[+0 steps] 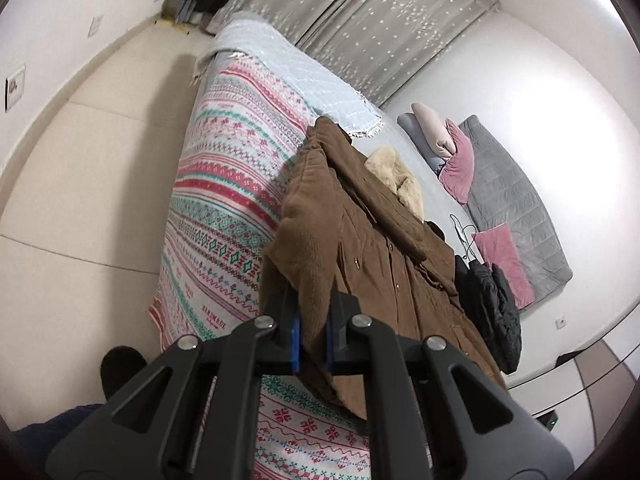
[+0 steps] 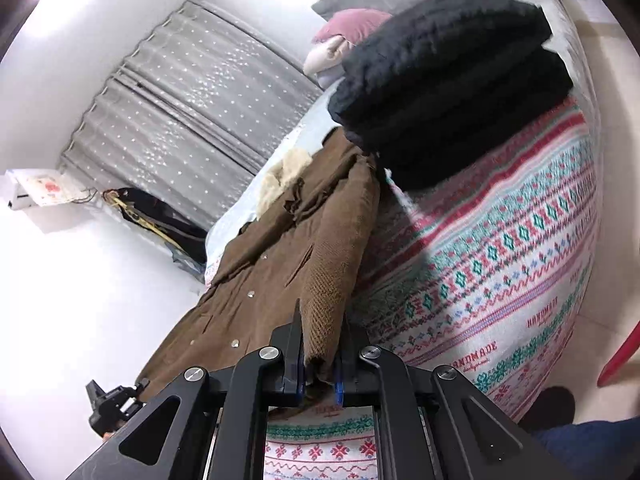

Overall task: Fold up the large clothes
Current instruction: 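Lift the held coat edge upward with both tools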

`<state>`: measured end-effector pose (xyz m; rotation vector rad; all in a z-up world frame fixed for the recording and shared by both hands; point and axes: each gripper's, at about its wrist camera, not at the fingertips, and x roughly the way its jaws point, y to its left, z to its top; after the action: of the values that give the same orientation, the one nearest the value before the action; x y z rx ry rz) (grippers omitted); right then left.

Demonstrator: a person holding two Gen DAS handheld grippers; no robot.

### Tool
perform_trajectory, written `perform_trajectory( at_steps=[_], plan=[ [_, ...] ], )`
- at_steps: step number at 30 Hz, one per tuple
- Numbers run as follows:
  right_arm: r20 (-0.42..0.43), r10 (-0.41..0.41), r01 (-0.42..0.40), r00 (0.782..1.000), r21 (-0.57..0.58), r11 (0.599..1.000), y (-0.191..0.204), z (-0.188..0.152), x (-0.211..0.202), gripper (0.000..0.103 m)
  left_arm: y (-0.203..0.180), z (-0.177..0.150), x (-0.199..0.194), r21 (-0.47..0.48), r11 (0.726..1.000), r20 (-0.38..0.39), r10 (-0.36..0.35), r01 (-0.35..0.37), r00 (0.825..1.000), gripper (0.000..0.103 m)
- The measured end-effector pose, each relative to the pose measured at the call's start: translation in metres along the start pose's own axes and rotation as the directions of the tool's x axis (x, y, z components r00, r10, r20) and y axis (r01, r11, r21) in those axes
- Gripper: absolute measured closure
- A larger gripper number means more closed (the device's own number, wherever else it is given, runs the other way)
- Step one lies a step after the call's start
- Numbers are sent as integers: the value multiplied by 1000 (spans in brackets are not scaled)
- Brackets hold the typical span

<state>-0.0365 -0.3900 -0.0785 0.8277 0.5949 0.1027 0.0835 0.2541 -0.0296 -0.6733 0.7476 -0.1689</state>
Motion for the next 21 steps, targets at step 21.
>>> perform_trajectory(
  at_steps=[21],
  plan=[
    [-1,-30,30,1000,18,999,19,28,27,93,-34,19,20,87,987,6,132,-133,991,92]
  ],
)
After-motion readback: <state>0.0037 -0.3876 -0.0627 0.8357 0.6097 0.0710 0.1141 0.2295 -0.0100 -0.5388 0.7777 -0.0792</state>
